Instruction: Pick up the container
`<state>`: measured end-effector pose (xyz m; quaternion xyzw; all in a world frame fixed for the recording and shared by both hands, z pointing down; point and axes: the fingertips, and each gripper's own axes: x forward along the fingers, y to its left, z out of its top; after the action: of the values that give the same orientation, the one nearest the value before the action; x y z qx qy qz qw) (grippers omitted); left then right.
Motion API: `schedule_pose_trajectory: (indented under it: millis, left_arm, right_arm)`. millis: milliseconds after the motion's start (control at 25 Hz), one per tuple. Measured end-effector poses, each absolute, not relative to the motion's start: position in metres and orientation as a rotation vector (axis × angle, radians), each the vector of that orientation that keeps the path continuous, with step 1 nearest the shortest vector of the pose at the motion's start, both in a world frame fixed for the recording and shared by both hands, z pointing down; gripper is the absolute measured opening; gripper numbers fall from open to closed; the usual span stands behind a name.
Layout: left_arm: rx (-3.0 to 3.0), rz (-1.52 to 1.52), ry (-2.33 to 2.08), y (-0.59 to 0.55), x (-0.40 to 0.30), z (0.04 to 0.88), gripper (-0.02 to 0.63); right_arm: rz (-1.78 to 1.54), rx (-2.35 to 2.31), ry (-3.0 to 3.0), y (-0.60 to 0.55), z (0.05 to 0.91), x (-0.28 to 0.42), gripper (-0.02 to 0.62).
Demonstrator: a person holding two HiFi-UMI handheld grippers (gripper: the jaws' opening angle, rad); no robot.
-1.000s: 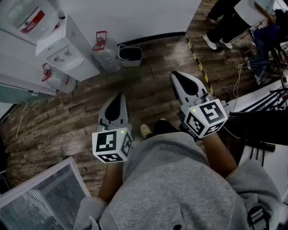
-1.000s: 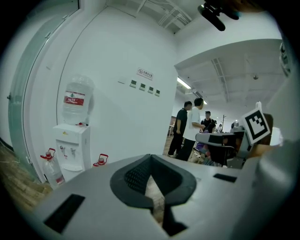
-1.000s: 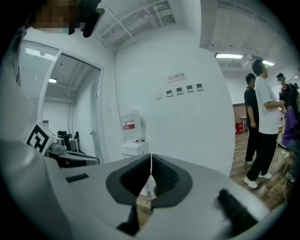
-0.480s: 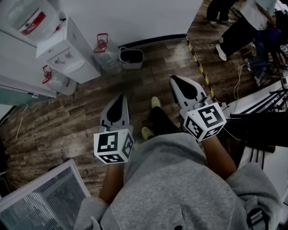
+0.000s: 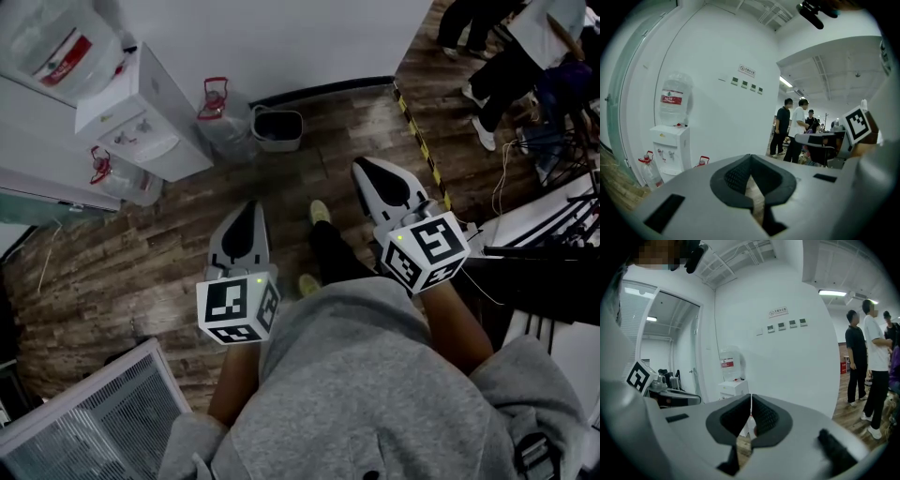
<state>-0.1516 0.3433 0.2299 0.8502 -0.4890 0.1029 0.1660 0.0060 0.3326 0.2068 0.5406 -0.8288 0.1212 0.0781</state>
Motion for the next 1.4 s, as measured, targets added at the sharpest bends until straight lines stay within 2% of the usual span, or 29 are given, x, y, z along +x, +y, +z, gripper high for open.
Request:
schedule_pose_trajectory:
  millis: [720, 1400]
  left_arm:
    - [2.367, 0.393, -1.351, 0.216, -0.110, 0.263, 0.014]
    - [2.311, 0.467, -1.452, 0.116, -0.087, 0.258, 0.014]
  right_arm:
    - [0.497, 1.574, -2.443, 0.205, 0.250, 0.041, 0.026]
    - [0.403, 1.426, -2.500, 0.102, 0.241, 0.062, 0.026]
